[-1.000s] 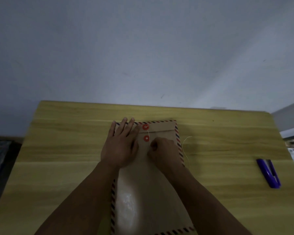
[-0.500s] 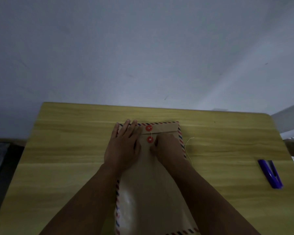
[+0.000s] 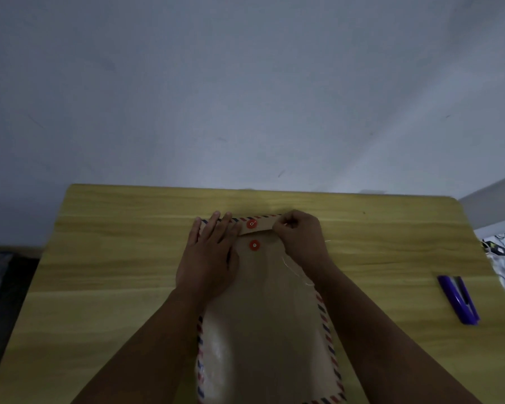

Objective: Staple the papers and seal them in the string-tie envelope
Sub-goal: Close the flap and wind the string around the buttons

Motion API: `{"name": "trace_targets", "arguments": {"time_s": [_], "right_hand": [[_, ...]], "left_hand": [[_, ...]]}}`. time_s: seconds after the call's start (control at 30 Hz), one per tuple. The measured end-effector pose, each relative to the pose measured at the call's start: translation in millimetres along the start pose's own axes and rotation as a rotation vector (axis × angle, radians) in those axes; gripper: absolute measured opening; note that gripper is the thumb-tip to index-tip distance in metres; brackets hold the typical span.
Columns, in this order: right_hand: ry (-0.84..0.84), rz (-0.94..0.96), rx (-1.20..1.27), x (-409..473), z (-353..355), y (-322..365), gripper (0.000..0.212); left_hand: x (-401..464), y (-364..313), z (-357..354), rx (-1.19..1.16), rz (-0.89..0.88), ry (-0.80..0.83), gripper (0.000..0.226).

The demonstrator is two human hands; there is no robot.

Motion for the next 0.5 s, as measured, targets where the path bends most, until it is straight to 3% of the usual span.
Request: {"name": "trace_targets", "arguments": {"time_s": [0.17, 0.3, 0.4, 0.5], "right_hand": [[0.004, 0.225, -0.285, -11.8, 3.2, -11.8, 0.01], [0.149, 0.388, -0.552, -24.1, -2.8, -24.6, 0.021], [0.267, 0.397, -0.762, -30.7, -14.1, -27.4, 0.027], [0.202, 0.318, -0.668, -36.7, -19.1, -25.6, 0.027]], "left_hand": [[0.7, -0.5, 0.2, 0.014, 0.002, 0.005, 0.057], [0.5, 0.0, -0.8, 0.018, 0.014, 0.019, 0.057], [1.1, 0.4, -0.5, 0.028, 0.026, 0.035, 0.058], [1.5, 0.9, 0.0, 0.024, 0.022, 0.041, 0.059]]}}
Point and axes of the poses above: each hand's wrist, its own x-axis towards the middle knuckle, its own z-axis out of the back of the hand, y = z × x, the point moved 1 cm from there along x, towards the middle knuckle, and after that the axes turned 11 degrees about -x, right-handed, at the moved point
